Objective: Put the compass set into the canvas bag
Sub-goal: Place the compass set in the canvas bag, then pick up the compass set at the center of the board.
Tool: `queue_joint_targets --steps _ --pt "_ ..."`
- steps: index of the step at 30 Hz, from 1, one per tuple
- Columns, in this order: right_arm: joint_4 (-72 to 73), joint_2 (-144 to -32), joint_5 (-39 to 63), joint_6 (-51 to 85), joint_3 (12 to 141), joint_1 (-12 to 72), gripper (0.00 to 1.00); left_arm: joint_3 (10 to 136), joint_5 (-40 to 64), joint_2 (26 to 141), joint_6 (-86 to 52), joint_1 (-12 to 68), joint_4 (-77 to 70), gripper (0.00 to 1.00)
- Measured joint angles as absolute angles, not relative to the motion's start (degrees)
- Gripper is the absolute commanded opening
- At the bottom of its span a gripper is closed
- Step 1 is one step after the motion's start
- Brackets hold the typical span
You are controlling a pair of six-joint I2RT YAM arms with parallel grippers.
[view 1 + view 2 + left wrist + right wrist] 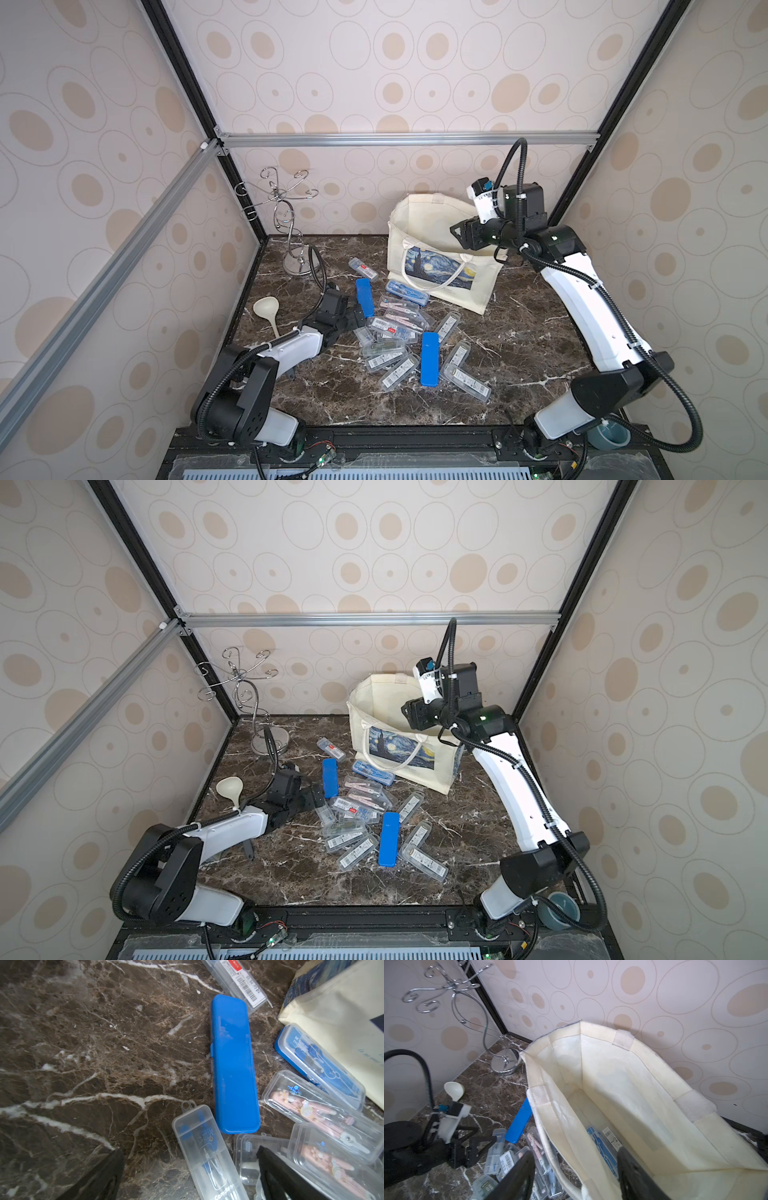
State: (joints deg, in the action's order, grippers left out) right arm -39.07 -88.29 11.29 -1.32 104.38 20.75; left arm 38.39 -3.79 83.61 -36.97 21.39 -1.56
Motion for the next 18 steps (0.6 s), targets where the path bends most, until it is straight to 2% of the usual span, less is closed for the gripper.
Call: queue_joint_targets --steps 5,14,18 --pt "-35.1 -82.1 14.5 -1.4 94.0 24.9 0.67 40.2 -3.9 86.2 -38.6 21.5 0.7 0.9" --pt "-28.2 -74.6 15.4 -1.9 76.3 35.0 0.67 46.0 -6.9 93.2 -41.6 24.8 6.9 0.84" --pt "-25.4 -74.0 15.2 -1.3 72.6 36.3 0.67 48.5 -8.5 95.9 -42.7 26.2 8.9 0.73"
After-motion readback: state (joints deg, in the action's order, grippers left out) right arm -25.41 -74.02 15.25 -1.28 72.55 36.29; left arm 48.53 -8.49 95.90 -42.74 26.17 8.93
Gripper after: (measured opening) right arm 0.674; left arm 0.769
